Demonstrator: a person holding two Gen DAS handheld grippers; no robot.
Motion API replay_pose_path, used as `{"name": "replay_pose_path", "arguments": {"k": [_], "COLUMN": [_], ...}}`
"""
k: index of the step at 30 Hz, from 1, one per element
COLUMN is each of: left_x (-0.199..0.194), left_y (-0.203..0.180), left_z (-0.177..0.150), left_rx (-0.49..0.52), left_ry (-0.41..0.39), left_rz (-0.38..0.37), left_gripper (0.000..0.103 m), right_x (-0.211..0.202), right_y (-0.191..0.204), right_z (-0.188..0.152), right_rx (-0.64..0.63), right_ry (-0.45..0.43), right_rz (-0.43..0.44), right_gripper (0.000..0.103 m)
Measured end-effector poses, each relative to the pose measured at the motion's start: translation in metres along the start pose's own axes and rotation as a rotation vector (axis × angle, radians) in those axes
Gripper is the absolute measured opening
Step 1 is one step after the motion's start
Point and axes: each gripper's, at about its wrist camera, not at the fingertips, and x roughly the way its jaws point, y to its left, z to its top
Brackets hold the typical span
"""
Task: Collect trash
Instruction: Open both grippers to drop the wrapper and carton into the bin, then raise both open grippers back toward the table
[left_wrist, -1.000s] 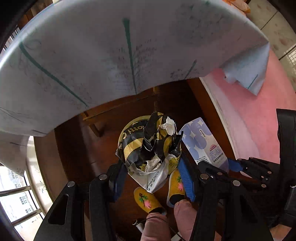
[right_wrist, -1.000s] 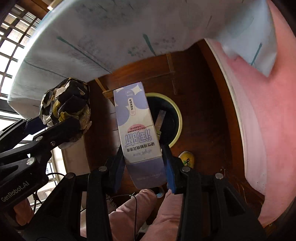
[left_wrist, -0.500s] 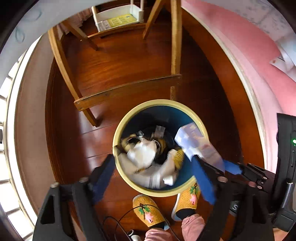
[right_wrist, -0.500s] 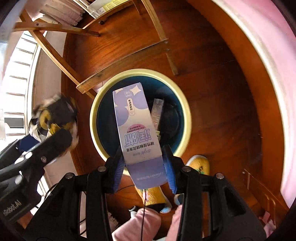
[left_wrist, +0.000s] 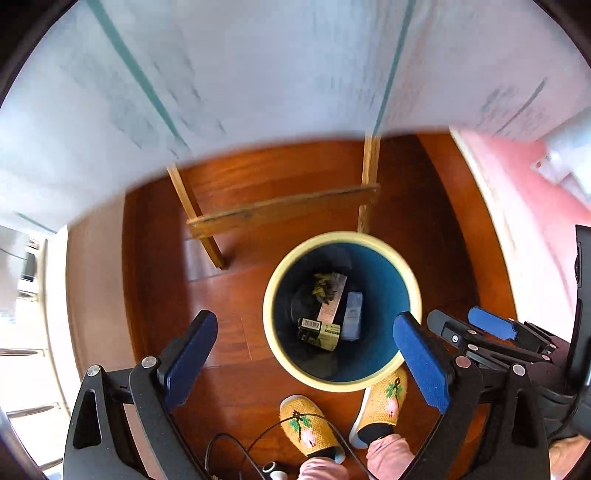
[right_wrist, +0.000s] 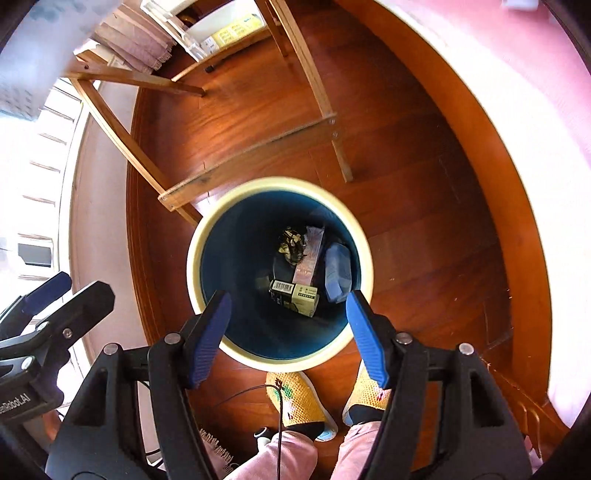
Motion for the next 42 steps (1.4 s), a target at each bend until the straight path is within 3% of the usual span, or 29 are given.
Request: {"name": "replay_pose_path", "arguments": {"k": [10,23,29,36,42], "left_x": [-0.134,-0.295,-0.357,-0.411,-0.444], "left_y": [0.008,0.026,0.037,0.052,0.068], "left_z": [0.017,0.022,0.034,0.06,0.081], "left_rx": [0.0,0.058,0.066,0.085,0.087], "left_ry": [-0.092,-0.21,-0.322,-0.479,-0.548], "left_rz": [-0.033,-0.067,-0.061,-0.029,0.005], "left_gripper": [0.097,0.097,0.097,0.097,0.097], "right_x": [-0.126,-0.281,-0.341,-0.406,-0.439], "right_y": [0.038,0.104,0.132,0.166,0.199], "right_z": [0.007,-0.017,-0.014,0.006,0.023], "right_rx": [-0.017,-0.134,-0.152,-0.236,-0.284], "right_ry": [-0.054,-0.107,-0.192,-0.353,-0.458], "right_rz": [0.017,0.024,0.026,0.003,-0.007], "right_gripper": [0.063,0.063,0.063,0.063,0.063]}}
